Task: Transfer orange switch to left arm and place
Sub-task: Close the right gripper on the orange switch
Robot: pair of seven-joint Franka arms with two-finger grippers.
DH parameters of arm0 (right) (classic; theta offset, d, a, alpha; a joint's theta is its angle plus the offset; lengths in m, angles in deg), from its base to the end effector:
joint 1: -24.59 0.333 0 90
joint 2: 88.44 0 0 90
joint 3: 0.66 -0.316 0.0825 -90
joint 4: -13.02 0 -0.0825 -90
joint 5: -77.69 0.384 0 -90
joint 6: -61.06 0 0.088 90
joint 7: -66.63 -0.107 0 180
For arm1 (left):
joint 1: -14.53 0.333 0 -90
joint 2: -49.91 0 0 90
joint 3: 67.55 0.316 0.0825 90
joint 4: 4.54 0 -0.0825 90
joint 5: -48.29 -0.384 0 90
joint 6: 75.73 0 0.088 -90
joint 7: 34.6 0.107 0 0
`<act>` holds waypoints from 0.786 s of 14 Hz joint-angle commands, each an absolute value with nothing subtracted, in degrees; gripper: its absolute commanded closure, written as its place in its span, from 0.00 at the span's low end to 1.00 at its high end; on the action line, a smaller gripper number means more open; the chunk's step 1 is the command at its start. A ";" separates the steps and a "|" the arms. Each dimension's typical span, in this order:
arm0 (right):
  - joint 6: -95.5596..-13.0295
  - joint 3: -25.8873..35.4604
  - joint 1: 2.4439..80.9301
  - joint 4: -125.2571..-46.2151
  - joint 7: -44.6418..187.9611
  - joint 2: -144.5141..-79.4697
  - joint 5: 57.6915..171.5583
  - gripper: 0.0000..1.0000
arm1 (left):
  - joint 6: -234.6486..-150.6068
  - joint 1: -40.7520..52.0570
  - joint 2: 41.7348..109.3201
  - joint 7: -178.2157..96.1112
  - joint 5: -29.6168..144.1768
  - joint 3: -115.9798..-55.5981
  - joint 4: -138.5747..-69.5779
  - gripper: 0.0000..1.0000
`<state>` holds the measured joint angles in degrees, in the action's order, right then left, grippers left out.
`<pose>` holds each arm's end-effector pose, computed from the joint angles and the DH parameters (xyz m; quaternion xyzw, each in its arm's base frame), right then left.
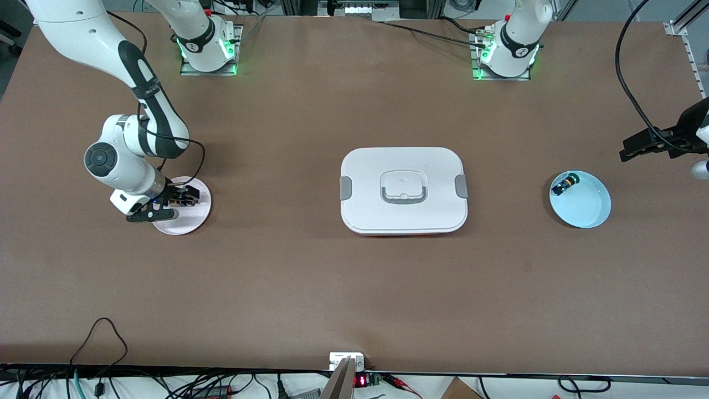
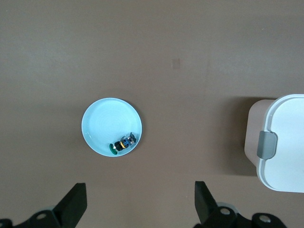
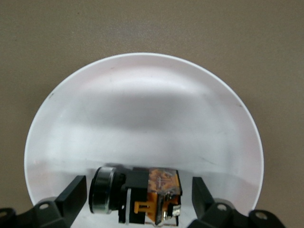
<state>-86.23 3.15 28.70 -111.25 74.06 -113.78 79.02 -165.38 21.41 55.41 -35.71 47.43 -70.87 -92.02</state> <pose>0.5590 0.0019 0.1839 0.9979 0.0604 -0.0201 0.0070 0.5805 0.0393 0.5902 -0.9987 -0.0406 0.0291 0.0041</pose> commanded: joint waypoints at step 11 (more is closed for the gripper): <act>-60.46 0.49 28.46 -96.36 85.34 -110.15 79.89 0.79 | -164.67 21.65 54.56 -35.39 48.64 -70.72 -92.34 0.00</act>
<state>-70.44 1.83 28.77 -103.22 83.63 -112.00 79.01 -165.37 21.41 55.41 -35.70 47.43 -70.81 -92.02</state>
